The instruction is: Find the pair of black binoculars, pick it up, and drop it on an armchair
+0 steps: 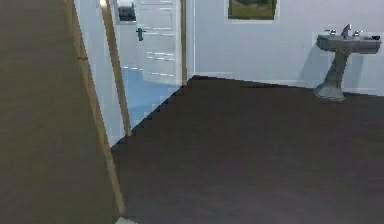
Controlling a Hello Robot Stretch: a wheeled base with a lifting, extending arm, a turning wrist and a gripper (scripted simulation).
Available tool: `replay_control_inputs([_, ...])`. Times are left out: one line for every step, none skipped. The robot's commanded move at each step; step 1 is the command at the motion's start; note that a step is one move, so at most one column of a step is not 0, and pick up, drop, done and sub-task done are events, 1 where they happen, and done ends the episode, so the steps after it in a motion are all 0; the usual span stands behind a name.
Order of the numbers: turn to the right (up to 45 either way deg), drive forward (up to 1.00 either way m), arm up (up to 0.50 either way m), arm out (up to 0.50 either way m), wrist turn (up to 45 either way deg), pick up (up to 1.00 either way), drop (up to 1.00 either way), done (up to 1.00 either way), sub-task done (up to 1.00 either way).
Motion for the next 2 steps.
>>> replay_control_inputs([-3.0, 0.00, 0.00, 0.00, 0.0, 0.00, 0.00, 0.00, 0.00])
replay_control_inputs([0.0, 1.00, 0.00, 0.00, 0.0, 0.00, 0.00, 0.00, 0.00])
